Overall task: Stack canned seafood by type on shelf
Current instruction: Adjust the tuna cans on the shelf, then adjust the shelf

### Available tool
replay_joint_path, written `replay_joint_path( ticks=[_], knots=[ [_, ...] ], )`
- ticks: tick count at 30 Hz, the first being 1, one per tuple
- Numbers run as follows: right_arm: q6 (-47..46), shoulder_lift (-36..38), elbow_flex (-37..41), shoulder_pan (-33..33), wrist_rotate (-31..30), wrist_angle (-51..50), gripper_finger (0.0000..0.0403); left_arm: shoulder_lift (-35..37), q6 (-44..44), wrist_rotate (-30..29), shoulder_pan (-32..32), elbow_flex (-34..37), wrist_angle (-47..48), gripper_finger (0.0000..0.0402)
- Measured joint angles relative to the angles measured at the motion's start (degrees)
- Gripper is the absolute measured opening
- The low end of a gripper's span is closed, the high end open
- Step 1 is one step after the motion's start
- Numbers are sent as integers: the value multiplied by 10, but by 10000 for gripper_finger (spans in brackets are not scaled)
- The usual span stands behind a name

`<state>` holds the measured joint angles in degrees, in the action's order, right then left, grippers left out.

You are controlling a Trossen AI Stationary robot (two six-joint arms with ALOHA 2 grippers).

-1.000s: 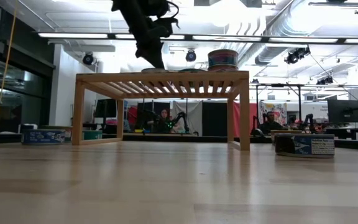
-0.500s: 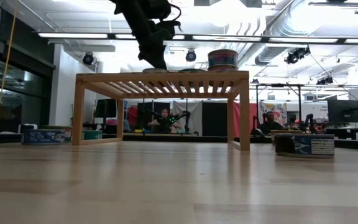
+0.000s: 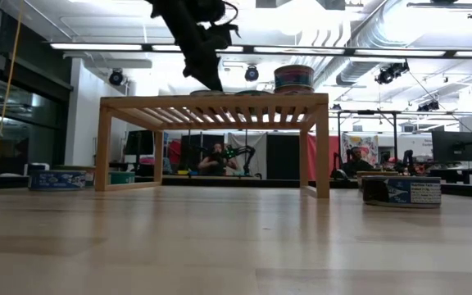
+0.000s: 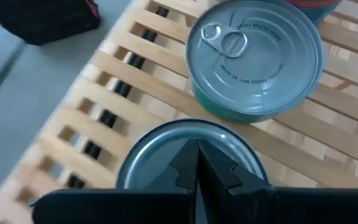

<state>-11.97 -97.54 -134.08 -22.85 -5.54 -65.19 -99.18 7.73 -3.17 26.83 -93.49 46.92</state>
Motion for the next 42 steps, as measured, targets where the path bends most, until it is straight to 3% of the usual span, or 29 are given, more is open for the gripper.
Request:
replay_joint_path(
  ticks=[6, 10, 15, 19, 21, 24, 29, 33, 39, 42],
  knots=[
    [20, 0, 0, -17, 0, -17, 0, 85, -6, -88, 17, 0, 46, 0],
    [37, 0, 0, -34, 0, -81, 0, 138, -66, -115, 67, 4, 75, 0],
    [49, 0, 0, -42, 0, -162, 0, 170, -130, -122, 131, 62, 106, 0],
    [44, 14, 23, -42, -4, -196, 0, 196, -171, -125, 144, 134, 105, 0],
    [36, 40, 79, -42, -4, -185, 0, 209, -189, -142, 143, 169, 101, 0],
    [12, 102, 225, -42, 2, -120, 0, 232, -226, -172, 140, 205, 100, 0],
    [-77, 237, 494, -41, 68, 23, 0, 271, -295, -190, 140, 236, 118, 0],
    [-175, 323, 638, -19, 113, 92, 0, 280, -344, -189, 137, 242, 182, 0],
    [-295, 373, 798, 93, 233, 213, 0, 280, -351, -140, 121, 242, 199, 0],
    [-321, 364, 858, 163, 253, 308, 0, 280, -344, -134, 116, 242, 190, 0]
  ],
)
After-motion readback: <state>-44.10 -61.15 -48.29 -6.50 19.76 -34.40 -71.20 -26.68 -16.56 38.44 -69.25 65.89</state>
